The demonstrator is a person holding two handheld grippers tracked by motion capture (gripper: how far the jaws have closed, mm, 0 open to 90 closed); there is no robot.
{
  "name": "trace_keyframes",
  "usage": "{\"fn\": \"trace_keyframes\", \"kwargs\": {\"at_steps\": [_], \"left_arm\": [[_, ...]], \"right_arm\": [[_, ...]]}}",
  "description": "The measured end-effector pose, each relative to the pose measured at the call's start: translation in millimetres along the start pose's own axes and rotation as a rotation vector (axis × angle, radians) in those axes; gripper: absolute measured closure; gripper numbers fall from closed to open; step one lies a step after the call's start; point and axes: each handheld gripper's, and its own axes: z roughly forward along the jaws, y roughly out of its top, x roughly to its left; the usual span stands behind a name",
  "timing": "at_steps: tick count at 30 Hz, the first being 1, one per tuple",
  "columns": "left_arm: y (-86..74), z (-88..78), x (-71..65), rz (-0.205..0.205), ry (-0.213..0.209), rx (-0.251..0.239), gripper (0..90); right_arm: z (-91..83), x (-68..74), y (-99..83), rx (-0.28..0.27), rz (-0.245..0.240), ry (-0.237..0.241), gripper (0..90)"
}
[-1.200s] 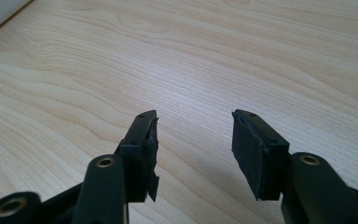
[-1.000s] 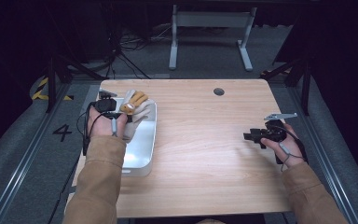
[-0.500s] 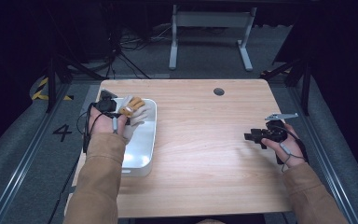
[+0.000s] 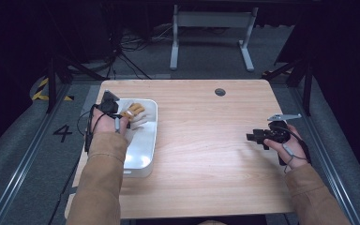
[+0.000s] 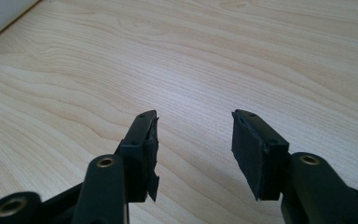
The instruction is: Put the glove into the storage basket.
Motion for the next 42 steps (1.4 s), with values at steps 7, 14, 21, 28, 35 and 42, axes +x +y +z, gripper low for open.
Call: {"fn": "trace_keyframes", "kwargs": {"at_steps": [7, 14, 21, 28, 35, 42], "left_arm": [[-0.5, 8.3, -0.5, 0.011, 0.004, 0.031, 73.5], [-1.5, 15.9, 0.4, 0.011, 0.003, 0.046, 73.5], [-3.1, 23.0, 3.7, 0.007, 0.009, 0.062, 73.3], [-5.4, 30.4, 6.4, 0.000, 0.004, 0.070, 73.1], [-8.4, 39.9, 8.7, -0.007, 0.002, 0.087, 73.0], [-10.6, 46.8, 10.8, -0.012, 0.000, 0.105, 72.8]], "right_arm": [[-0.3, -1.1, -0.9, 0.004, 0.005, -0.004, 51.2], [0.3, -1.5, -1.4, 0.004, 0.007, -0.004, 51.1], [0.1, -1.7, -1.4, -0.001, 0.005, -0.008, 51.1], [-0.1, -1.9, -2.0, 0.000, 0.005, -0.010, 51.1], [-2.5, -1.1, -2.0, -0.007, 0.001, -0.015, 51.1], [-1.4, -1.0, -2.7, 0.001, -0.001, -0.016, 51.0]]}}
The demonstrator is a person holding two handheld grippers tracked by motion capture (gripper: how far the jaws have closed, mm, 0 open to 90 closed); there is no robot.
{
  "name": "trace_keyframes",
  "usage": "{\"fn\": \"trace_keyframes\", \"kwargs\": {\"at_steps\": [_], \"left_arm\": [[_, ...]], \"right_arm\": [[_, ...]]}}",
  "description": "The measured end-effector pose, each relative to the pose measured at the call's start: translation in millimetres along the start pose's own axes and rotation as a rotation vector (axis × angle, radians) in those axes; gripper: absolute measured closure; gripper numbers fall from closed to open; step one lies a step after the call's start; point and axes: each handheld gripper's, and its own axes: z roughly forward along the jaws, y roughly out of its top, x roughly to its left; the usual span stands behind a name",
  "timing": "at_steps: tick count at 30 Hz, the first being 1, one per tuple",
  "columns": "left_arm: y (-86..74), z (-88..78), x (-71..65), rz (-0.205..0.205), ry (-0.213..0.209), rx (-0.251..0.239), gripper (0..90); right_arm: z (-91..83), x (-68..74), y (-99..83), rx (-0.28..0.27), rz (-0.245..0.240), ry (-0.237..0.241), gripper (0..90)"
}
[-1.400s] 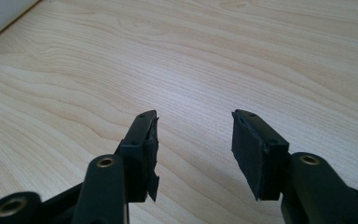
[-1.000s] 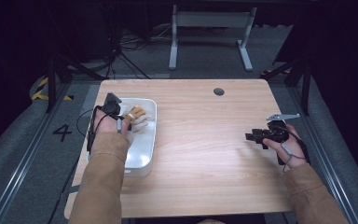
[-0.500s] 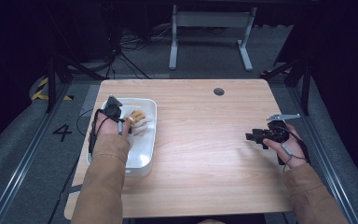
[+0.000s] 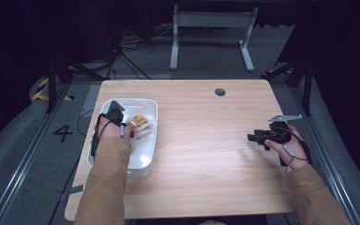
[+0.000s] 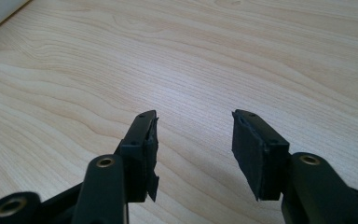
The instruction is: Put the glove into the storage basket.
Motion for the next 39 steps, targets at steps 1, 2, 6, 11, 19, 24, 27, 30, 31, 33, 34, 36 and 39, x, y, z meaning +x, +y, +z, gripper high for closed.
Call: {"fn": "trace_keyframes", "kwargs": {"at_steps": [1, 2, 6, 11, 19, 24, 27, 30, 31, 33, 34, 36, 39], "left_arm": [[-0.4, 1.2, 0.5, 0.000, 0.000, 0.002, 72.7], [-0.7, 2.3, 0.6, -0.003, 0.001, 0.006, 72.7], [-1.8, 7.7, 0.6, -0.008, -0.007, 0.023, 72.5], [-1.9, 12.1, 0.4, -0.009, -0.005, 0.045, 72.5], [-2.7, 18.3, 3.2, -0.015, 0.006, 0.062, 71.9], [-3.2, 22.7, 4.8, -0.016, 0.018, 0.068, 71.6], [-3.4, 24.8, 6.2, -0.021, 0.034, 0.062, 71.6], [-3.9, 27.6, 7.4, -0.024, 0.041, 0.067, 71.6], [-4.1, 28.2, 7.7, -0.027, 0.045, 0.068, 71.5], [-4.6, 29.6, 8.6, -0.031, 0.048, 0.063, 71.5], [-4.7, 30.2, 9.2, -0.031, 0.046, 0.066, 71.4], [-5.3, 30.9, 9.7, -0.034, 0.044, 0.067, 71.3], [-6.8, 31.7, 11.0, -0.038, 0.037, 0.065, 71.2]], "right_arm": [[0.0, 0.0, 0.0, -0.001, 0.000, 0.000, 50.9], [0.0, -0.1, 0.0, -0.001, 0.001, 0.000, 50.9], [-0.1, -0.5, -0.1, 0.000, 0.004, 0.002, 50.7], [-0.2, -0.7, -0.1, 0.002, 0.004, 0.002, 50.7], [0.5, -1.0, -0.2, -0.001, 0.014, 0.002, 49.9], [1.5, -1.3, -0.7, 0.004, 0.013, 0.000, 49.9], [2.0, -1.4, -1.1, 0.007, 0.014, -0.001, 49.9], [2.8, -1.3, -1.7, 0.011, 0.014, -0.002, 49.9], [2.9, -1.4, -1.8, 0.011, 0.012, -0.003, 49.9], [2.9, -1.6, -1.9, 0.011, 0.011, -0.004, 49.9], [3.0, -1.7, -2.0, 0.012, 0.011, -0.004, 49.9], [3.2, -1.8, -2.2, 0.013, 0.011, -0.004, 49.9], [3.2, -1.8, -2.4, 0.013, 0.012, -0.005, 49.9]]}}
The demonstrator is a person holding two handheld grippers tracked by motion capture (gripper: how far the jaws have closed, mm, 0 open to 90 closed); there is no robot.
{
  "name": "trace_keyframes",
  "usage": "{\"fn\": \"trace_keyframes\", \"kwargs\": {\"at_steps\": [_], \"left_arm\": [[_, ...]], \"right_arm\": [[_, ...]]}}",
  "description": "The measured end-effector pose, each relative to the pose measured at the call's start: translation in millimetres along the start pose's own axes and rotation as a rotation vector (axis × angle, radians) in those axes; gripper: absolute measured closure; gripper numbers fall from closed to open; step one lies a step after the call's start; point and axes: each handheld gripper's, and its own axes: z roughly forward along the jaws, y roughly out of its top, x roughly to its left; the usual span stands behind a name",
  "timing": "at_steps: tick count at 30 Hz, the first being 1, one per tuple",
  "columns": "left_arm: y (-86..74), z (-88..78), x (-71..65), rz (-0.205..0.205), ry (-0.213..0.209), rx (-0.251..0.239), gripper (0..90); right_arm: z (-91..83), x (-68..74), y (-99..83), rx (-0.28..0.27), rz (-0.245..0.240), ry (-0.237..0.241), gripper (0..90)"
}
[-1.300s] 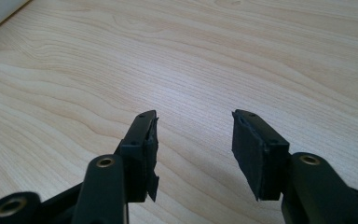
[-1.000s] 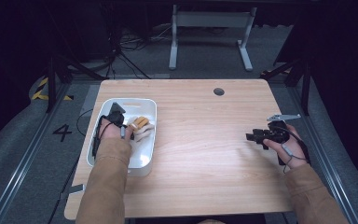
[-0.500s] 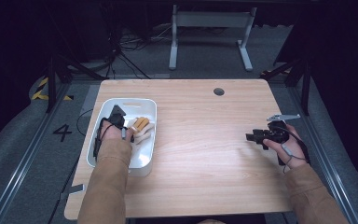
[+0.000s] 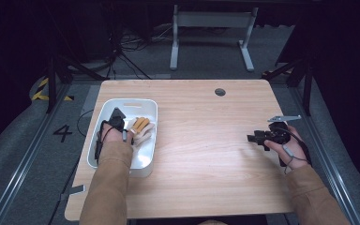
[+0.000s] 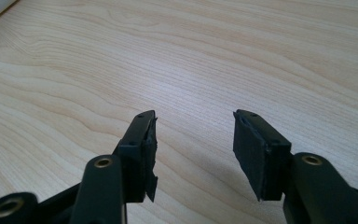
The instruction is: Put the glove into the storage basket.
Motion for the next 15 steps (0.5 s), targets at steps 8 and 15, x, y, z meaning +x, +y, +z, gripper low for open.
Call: {"fn": "trace_keyframes", "kwargs": {"at_steps": [8, 15], "left_arm": [[-1.5, 1.5, -2.6, 0.001, -0.004, -0.012, 63.9], [-1.9, 5.4, -10.4, -0.002, 0.011, -0.021, 44.6]], "right_arm": [[-0.2, 0.5, 0.0, -0.002, 0.001, 0.001, 49.8], [0.2, 0.3, -0.3, -0.001, 0.000, 0.000, 49.7]]}}
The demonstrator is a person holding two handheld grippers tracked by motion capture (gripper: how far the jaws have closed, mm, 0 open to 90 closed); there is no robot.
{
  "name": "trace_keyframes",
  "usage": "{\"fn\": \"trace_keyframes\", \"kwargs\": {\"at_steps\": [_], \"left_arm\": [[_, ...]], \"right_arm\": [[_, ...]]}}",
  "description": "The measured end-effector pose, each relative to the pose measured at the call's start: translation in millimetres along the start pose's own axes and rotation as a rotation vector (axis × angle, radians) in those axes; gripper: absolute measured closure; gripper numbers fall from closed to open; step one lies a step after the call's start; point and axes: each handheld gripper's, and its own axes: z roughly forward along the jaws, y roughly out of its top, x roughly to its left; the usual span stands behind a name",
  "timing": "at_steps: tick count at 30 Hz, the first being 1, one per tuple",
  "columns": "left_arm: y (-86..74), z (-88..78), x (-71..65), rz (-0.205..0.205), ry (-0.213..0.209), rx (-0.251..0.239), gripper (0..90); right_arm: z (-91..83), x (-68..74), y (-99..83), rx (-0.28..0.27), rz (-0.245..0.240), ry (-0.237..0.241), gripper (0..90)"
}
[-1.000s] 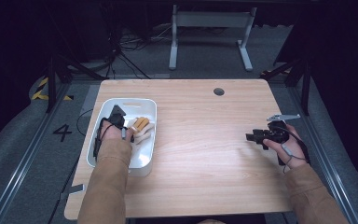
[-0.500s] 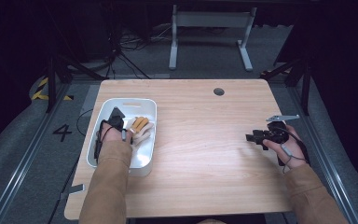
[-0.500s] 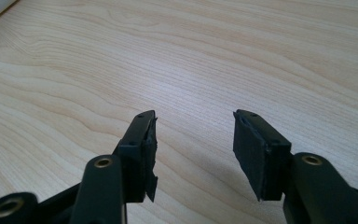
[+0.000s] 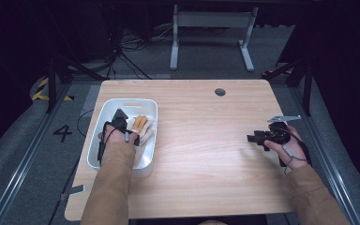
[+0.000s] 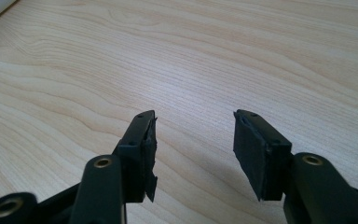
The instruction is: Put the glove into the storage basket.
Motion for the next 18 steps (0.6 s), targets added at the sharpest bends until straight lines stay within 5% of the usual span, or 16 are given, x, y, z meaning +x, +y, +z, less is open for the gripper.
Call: {"fn": "trace_keyframes", "kwargs": {"at_steps": [5, 9, 18], "left_arm": [[-0.4, -0.6, -2.1, 0.030, 0.023, 0.008, 33.9], [-0.5, -2.1, -5.4, 0.074, 0.080, 0.013, 23.3], [3.6, -13.5, -8.7, 0.099, 0.096, -0.026, 20.9]], "right_arm": [[0.1, 0.0, 0.0, 0.000, 0.000, -0.001, 49.5], [0.2, 0.4, 0.1, 0.000, 0.000, -0.001, 49.4], [-0.4, -0.5, 0.1, -0.004, 0.000, -0.002, 49.1]]}}
